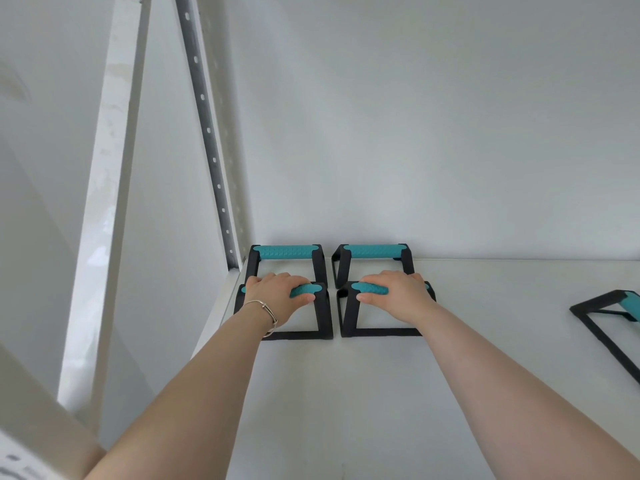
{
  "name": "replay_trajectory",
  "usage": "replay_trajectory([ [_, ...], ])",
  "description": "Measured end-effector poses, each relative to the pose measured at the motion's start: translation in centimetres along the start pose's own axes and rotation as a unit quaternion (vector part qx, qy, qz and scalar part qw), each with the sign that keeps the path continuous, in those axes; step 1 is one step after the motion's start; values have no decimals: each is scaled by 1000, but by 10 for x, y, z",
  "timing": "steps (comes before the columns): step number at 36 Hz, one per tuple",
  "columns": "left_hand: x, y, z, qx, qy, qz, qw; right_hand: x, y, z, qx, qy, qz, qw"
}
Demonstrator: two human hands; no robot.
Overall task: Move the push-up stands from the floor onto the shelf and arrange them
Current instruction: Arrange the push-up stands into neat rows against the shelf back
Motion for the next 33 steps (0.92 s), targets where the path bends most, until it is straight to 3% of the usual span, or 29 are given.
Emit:
replay_trajectory([
  [33, -4, -5, -5, 6, 9, -3, 1000, 2, -3, 0, -2, -5, 3, 1000],
])
Point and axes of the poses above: each hand's wrist, its own y-axis towards the middle knuckle, its own z-axis out of the palm, x = y × z, the point moved 8 cm from there along y, towards the middle knuckle, and after that the axes turned 4 degrees about y, right-handed, at the moved point
